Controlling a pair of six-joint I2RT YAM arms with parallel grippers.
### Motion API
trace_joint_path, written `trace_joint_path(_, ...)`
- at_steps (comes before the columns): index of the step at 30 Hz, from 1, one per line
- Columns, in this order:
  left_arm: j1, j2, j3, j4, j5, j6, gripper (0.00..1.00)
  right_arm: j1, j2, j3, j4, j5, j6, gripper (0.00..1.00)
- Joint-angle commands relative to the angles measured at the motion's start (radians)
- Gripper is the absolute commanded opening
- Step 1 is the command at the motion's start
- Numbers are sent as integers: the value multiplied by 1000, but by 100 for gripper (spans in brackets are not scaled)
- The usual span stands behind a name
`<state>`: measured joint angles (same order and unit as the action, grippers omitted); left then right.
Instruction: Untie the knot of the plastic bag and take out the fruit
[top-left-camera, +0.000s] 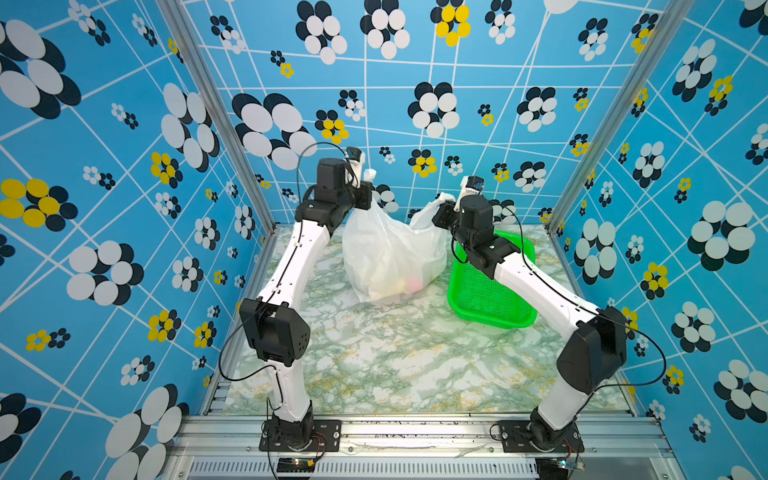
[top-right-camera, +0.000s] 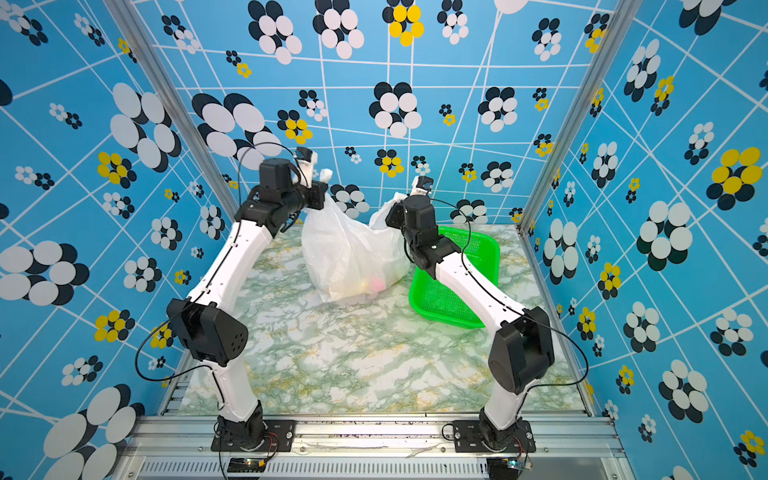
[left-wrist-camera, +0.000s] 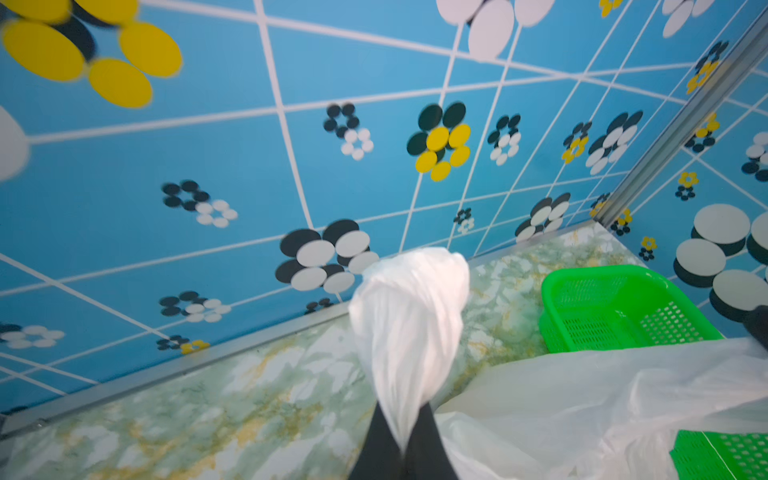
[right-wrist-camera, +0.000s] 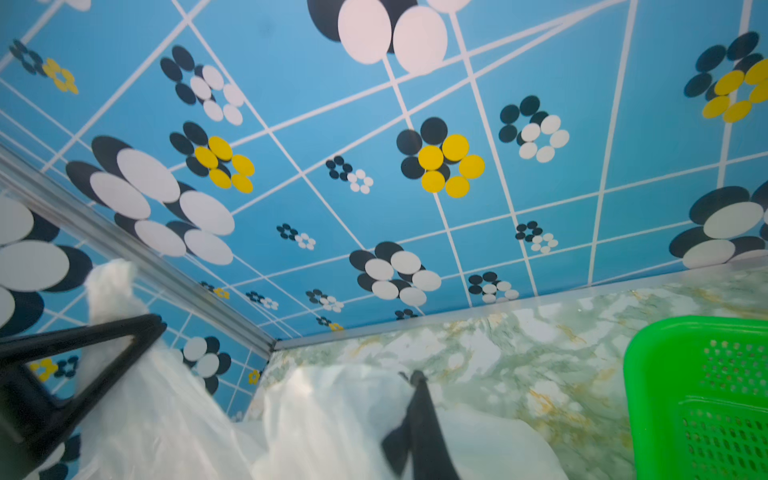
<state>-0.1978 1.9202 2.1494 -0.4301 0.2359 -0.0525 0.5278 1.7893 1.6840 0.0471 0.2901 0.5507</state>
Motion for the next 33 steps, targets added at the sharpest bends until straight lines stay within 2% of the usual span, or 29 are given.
trace_joint_path(1, 50, -15, 132, -85, 101, -10, 0, -3, 92, 177, -32, 27, 85, 0)
trace_joint_path(3, 58, -63, 96, -80, 117, 7, 0, 0, 150, 273, -54, 9, 107, 0)
trace_joint_path(5, 55, -173, -37, -19, 147, 26, 0, 4, 174, 309, -57, 16, 124, 0)
trace_joint_path(8, 42, -377, -370, 123, 177, 16, 0, 11, 163, 259, -45, 40, 130, 0)
trace_joint_path(11, 20, -626, -812, 335, 174, -43, 0, 11, 110, 100, 9, 46, 148, 0)
trace_joint_path(13, -3, -794, -1113, 470, 127, -111, 0, 11, 60, -39, 59, 41, 163, 0)
trace_joint_path(15, -26, -916, -1318, 573, 95, -174, 0, 12, 21, -177, 95, 30, 177, 0)
trace_joint_path(17, -56, -984, -1429, 610, 109, -193, 0, 12, -4, -272, 107, 23, 187, 2)
trace_joint_path(18, -76, -1014, -1451, 586, 109, -174, 0, 12, -17, -310, 99, 27, 188, 2)
trace_joint_path(20, -120, -1070, -1456, 509, 61, -138, 8, 12, -48, -378, 92, 48, 190, 3)
trace_joint_path(23, -154, -1137, -1441, 483, 47, -134, 40, 12, -113, -459, 108, 87, 178, 10)
trace_joint_path(25, -161, -1137, -1392, 461, 75, -137, 61, 12, -147, -469, 85, 96, 162, 20)
trace_joint_path(26, -168, -1125, -1345, 424, 78, -128, 68, 12, -163, -474, 70, 101, 157, 27)
trace_joint_path(29, -189, -1069, -1170, 293, 5, -90, 77, 12, -227, -523, 71, 90, 143, 49)
trace_joint_path(31, -194, -1028, -1074, 249, -66, -78, 78, 12, -264, -531, 43, 27, 113, 62)
trace_joint_path(33, -193, -969, -977, 215, -102, -56, 81, 22, -293, -526, -10, -51, 75, 69)
